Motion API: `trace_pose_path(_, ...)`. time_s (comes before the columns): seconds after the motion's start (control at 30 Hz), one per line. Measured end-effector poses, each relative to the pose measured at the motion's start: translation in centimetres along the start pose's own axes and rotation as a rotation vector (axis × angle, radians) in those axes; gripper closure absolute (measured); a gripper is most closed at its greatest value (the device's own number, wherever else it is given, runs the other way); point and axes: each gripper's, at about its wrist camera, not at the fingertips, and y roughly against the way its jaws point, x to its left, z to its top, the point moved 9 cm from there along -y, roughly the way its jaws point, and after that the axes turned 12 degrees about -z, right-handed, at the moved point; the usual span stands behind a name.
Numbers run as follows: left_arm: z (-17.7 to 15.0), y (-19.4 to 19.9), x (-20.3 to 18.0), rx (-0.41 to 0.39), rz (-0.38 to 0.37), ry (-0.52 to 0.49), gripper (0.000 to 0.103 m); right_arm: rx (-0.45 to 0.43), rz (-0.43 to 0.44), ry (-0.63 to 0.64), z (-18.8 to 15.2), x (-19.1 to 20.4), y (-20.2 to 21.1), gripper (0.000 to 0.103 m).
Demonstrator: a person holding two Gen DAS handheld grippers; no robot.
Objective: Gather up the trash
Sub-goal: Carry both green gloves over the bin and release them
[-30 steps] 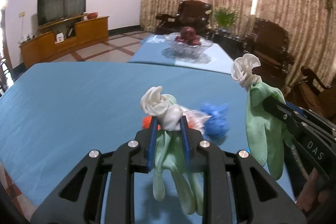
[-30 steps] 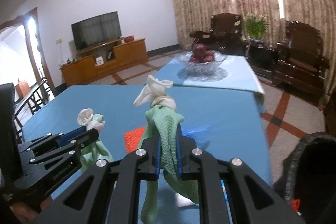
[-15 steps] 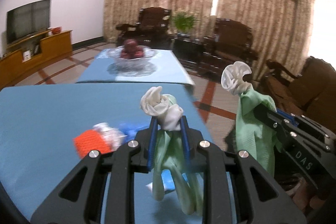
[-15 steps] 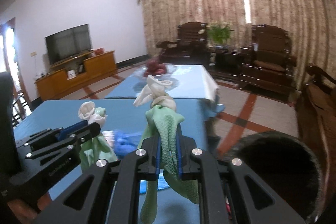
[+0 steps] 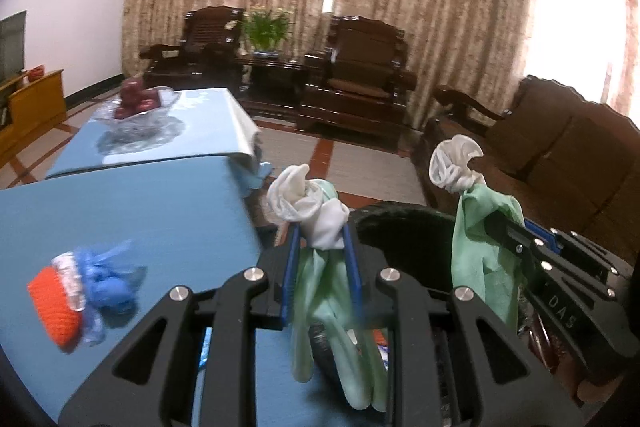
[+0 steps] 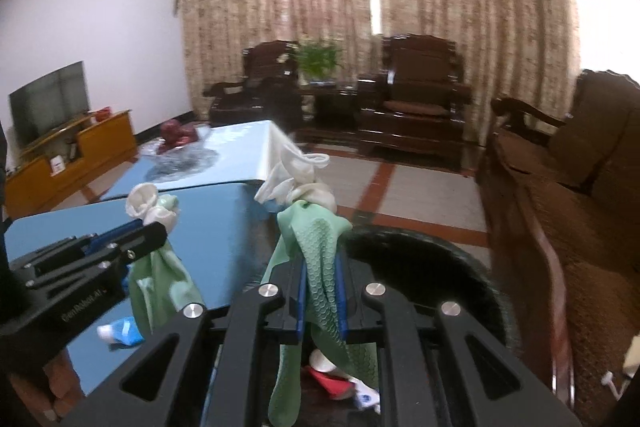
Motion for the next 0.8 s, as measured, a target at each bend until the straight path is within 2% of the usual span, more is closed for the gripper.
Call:
trace_pose_path(0.37,0.2,-5.3,-5.2,0.016,-0.075,-0.027,0.082,0.038,-0.135,-0.055,-1.8,-7.8,-3.4,0.091)
trace_pose_path(0.57,-0.4,-7.4,-6.6,0.05,-0.099,-0.04,0.082,0.078,-0.175,-0.069,-4.0,-9.9,-4.5,0.09)
trace_pose_path(0.67,-0.8,-8.2,-6.8,0.076,-0.115,-0.04,0.079,0.1,-0.192,-0.068,-4.9,-10.9,-5.3,0.085)
trace_pose_path(0.7,-0.7,-8.3,-6.8,0.078,-0.116,-0.036,0.073,0.11,-0.204,-0.066,-5.3,-11.1,-5.5,0.08)
trace_pose_path(0.73,-0.9,-8.3,-6.6,0.082,-0.124,-0.025,0.059,0.115,-0.217,-0.067,-5.6,-11.3,-5.5,0.076)
trace_pose_path(0.8,-0.9,-7.8,-6.2,0.067,-0.114,-0.018,0.046,0.103,-0.225,-0.072,-5.8,-11.4,-5.3,0.057)
